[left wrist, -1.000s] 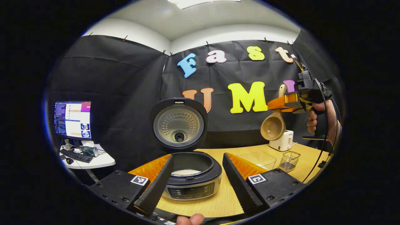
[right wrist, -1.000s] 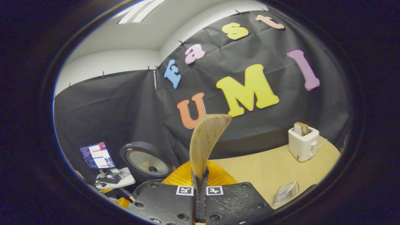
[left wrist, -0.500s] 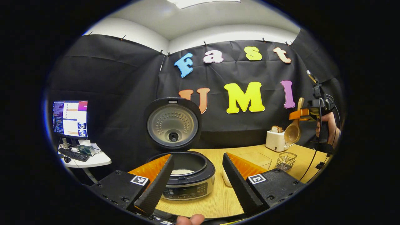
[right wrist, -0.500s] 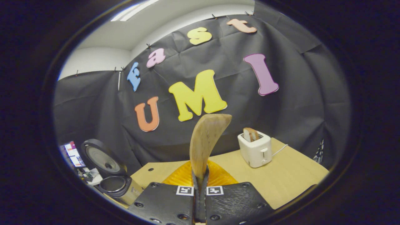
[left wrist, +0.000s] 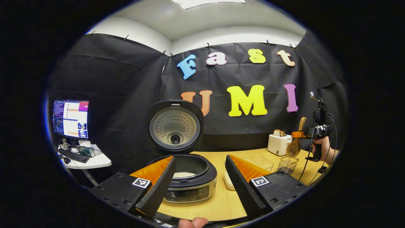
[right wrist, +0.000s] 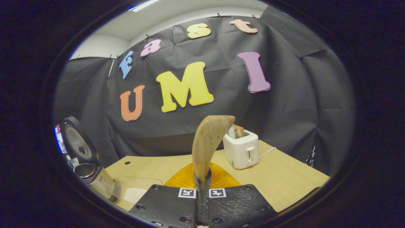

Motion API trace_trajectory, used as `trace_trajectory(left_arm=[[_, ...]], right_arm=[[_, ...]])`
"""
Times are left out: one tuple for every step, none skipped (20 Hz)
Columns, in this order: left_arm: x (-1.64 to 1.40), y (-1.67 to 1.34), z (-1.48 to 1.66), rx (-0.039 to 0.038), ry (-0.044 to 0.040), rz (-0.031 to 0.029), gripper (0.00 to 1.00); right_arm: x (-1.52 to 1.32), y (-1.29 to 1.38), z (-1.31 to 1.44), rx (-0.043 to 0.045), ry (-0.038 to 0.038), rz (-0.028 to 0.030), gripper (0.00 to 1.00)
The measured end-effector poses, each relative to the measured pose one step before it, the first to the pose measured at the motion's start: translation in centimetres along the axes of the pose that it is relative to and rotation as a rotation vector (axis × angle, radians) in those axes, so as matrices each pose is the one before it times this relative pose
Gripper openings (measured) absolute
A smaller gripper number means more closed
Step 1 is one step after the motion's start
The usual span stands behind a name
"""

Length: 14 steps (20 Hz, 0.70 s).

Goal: Close the left gripper, press the button to open the rice cooker; take a wooden spoon from the chopstick holder with the right hand, scoop a spoonful of rice and pour it into the rice cooker, then put the wooden spoon back into the chopstick holder.

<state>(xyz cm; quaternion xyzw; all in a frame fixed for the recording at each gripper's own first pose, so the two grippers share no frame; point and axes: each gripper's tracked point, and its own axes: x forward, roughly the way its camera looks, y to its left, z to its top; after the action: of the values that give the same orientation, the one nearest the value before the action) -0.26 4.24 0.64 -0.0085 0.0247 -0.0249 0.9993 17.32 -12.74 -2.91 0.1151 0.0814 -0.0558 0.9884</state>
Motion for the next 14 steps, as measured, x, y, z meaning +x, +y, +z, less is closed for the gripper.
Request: trace_trajectory(left_arm=[[-0.061,-0.02,-0.089,-0.00065,0.0025,0.00064,0.99],[0.031,0.022,-0.036,-0.0003,0.00312,0.00099,0.99],[0.038,0.062,-0.03,-0.00026,0.0008,0.00162,0.99],[0.048,0.086,-0.049,-0.00172,0.00004,-0.00006,0.99],[0.032,0.036,-0.091,-0.00168,0.0028,-0.00129,0.99],[0.01,0.022,-0.086,0.00026,0.00254,0.00036,0.99],[0.012,-0.016,0.068,0.00152,-0.0012,0.00135,1.0],[-0.01,-0.074,0.075,-0.00048,0.00125,-0.00015,0.99],[0.052,0.035,-0.124,-0.00041,0.00055,0.00038,0.99],[-0.021,-0.052,-0.035,0.0003,0.00245,0.00072,0.99],[-0.013,-0.018,-0.002,-0.00107,-0.00109,-0.00069,0.99],[0.031,-0.054,0.029,-0.00128,0.00031,-0.00203,1.0],[-0.063,-0.198,-0.016,-0.00445,-0.0014,-0.00236,1.0],[0.059,-0.303,0.002,-0.00348,0.00016,-0.00629,0.99]], right_arm=[[0.317,-0.08,-0.449,-0.00191,0.00492,0.00015,0.0],[0.201,-0.216,-0.512,0.00073,0.00509,-0.0048,0.0],[0.134,-0.204,-0.408,0.00183,0.00415,-0.00462,0.0],[0.097,-0.088,-0.419,0.00139,0.00195,-0.0006,0.0],[0.05,-0.136,-0.354,0.00036,0.0012,-0.00241,0.0],[0.108,-0.008,-0.37,0.00011,0.00066,0.00033,0.0],[0.047,0.035,-0.349,0.00068,-0.00096,0.0032,0.0],[0.168,0.033,-0.615,-0.00541,0.00402,0.00152,0.0],[0.152,-0.122,-0.606,-0.00857,0.00472,-0.00308,0.0],[0.111,-0.066,-0.438,-0.00641,0.00523,-0.00203,0.0],[0.047,0.086,-0.331,-0.00394,0.00246,0.00172,0.01],[0.055,-0.03,-0.28,0.00036,0.00243,-0.0002,0.01],[0.051,-0.122,-0.344,0.00564,0.00138,-0.00004,0.02],[0.311,-0.036,-0.328,0.00688,0.00781,0.00128,0.0]])
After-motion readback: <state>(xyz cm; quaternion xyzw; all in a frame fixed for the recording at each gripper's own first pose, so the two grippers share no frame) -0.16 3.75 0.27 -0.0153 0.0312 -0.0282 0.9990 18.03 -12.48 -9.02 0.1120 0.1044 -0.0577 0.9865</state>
